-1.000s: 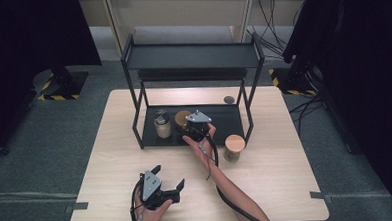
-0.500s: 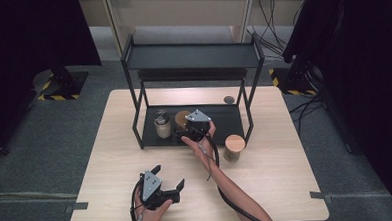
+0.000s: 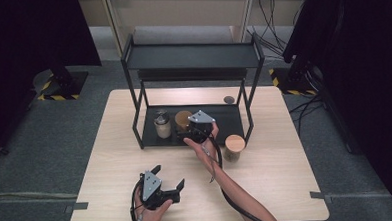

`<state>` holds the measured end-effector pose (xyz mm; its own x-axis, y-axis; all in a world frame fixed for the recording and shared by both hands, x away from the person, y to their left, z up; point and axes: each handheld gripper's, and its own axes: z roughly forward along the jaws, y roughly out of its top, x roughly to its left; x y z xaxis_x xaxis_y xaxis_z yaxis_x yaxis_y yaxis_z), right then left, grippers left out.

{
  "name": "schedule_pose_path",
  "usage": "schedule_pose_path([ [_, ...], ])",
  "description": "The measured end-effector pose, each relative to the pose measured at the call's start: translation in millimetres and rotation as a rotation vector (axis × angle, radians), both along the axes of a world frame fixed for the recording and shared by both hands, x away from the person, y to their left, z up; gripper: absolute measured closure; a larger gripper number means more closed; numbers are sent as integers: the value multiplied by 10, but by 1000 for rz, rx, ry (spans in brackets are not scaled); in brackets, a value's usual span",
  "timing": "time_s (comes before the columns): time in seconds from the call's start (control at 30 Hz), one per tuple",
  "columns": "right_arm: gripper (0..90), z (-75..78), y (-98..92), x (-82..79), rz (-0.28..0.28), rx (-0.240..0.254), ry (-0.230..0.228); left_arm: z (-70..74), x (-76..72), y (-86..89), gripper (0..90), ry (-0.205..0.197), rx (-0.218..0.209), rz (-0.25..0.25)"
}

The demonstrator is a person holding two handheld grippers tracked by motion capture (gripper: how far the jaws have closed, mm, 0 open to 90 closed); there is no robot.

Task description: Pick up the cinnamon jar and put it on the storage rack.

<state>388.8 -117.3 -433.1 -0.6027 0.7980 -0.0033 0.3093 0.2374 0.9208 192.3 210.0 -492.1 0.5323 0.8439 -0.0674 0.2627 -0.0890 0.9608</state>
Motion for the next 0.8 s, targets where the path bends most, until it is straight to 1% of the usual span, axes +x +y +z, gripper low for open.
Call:
schedule_pose_path([
  [0.17,54,21,-57,-57,21,18,0,0,1,-1,22,0,0,0],
  [0.33,53,32,-106,-114,37,27,-12,-2,0,-2,22,0,-3,1],
  [0.8,49,64,-219,-231,76,65,-16,-1,-1,-2,22,0,-1,2],
])
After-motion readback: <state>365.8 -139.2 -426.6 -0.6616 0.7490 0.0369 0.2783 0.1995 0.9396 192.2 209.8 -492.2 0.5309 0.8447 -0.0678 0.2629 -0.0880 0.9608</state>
